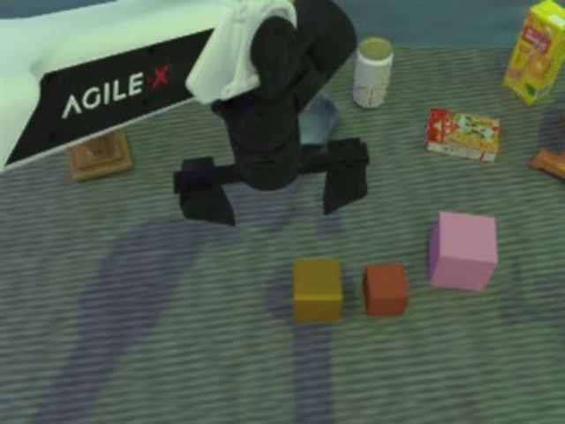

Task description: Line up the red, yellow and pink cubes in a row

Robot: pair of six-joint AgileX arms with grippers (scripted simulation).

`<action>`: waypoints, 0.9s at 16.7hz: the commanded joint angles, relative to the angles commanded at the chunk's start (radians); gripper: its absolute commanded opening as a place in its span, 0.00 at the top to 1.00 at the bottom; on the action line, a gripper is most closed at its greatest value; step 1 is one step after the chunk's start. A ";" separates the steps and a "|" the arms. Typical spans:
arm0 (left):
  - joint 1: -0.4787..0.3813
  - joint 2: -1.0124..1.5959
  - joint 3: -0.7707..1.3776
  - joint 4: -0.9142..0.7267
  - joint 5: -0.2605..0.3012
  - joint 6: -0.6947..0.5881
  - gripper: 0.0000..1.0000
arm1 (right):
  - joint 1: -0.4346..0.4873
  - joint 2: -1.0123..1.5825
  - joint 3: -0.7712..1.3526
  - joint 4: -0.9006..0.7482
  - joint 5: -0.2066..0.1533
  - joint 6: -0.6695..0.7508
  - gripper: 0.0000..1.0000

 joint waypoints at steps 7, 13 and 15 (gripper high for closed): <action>0.234 -0.596 -0.532 0.309 -0.002 0.177 0.00 | 0.096 0.605 0.452 -0.316 0.004 0.142 0.00; 0.452 -1.217 -1.060 0.622 0.005 0.398 0.00 | 0.189 1.223 0.865 -0.625 0.007 0.274 0.00; 0.516 -1.419 -1.220 0.723 0.008 0.476 0.00 | 0.217 1.392 0.988 -0.715 0.008 0.314 0.00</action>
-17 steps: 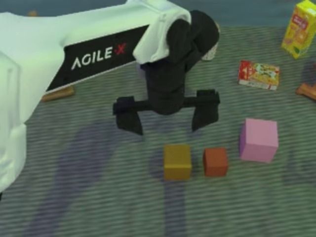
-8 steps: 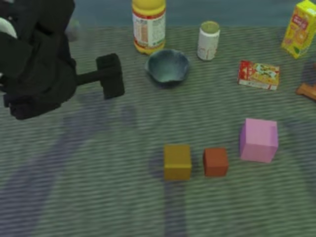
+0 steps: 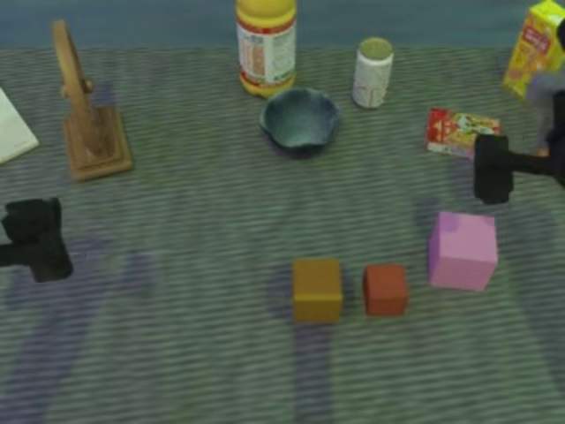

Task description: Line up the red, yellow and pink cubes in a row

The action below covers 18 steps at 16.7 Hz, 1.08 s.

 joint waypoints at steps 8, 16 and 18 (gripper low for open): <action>0.172 -0.557 -0.422 0.306 0.012 0.243 0.00 | 0.075 0.427 0.352 -0.226 -0.003 0.109 0.00; 0.186 -0.602 -0.456 0.335 0.013 0.267 0.00 | 0.078 0.468 0.385 -0.241 -0.004 0.118 0.00; 0.186 -0.602 -0.456 0.335 0.013 0.267 0.00 | 0.080 0.484 0.363 -0.204 -0.004 0.117 0.00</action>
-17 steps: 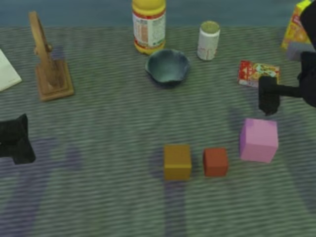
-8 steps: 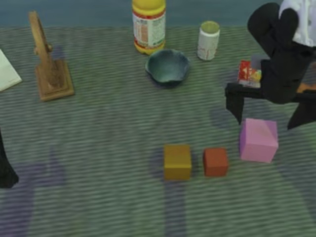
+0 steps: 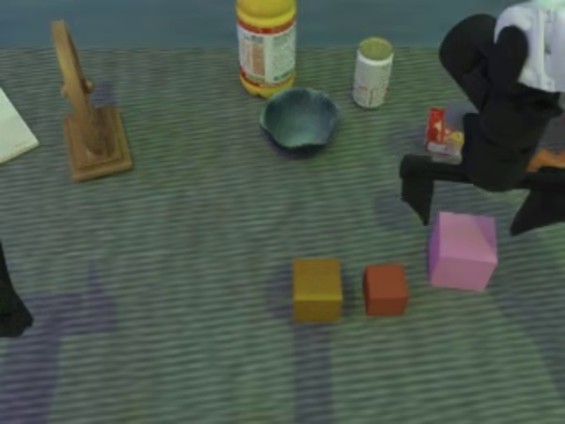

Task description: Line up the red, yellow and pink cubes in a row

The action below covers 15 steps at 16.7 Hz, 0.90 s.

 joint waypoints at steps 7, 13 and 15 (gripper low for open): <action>0.000 0.000 0.000 0.000 0.000 0.000 0.00 | 0.003 0.109 -0.140 0.255 0.001 0.004 0.00; 0.000 0.000 0.000 0.000 0.000 0.000 0.00 | 0.003 0.117 -0.149 0.269 0.001 0.005 0.08; 0.000 0.000 0.000 0.000 0.000 0.000 0.00 | 0.003 0.117 -0.149 0.269 0.001 0.005 0.23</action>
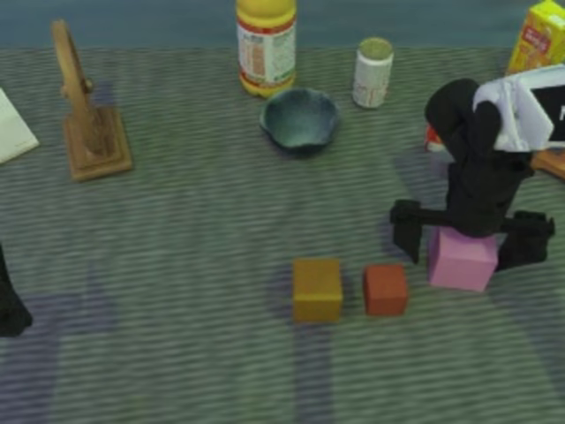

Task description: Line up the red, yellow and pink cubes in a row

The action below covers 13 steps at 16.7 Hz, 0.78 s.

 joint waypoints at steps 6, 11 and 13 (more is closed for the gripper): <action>0.000 0.000 0.000 0.000 0.000 0.000 0.00 | 0.000 0.000 0.000 0.000 0.000 0.000 0.68; 0.000 0.000 0.000 0.000 0.000 0.000 0.00 | 0.000 0.000 0.000 0.000 0.000 0.000 1.00; 0.000 0.000 0.000 0.000 0.000 0.000 0.00 | 0.000 0.000 0.000 0.000 0.000 0.000 1.00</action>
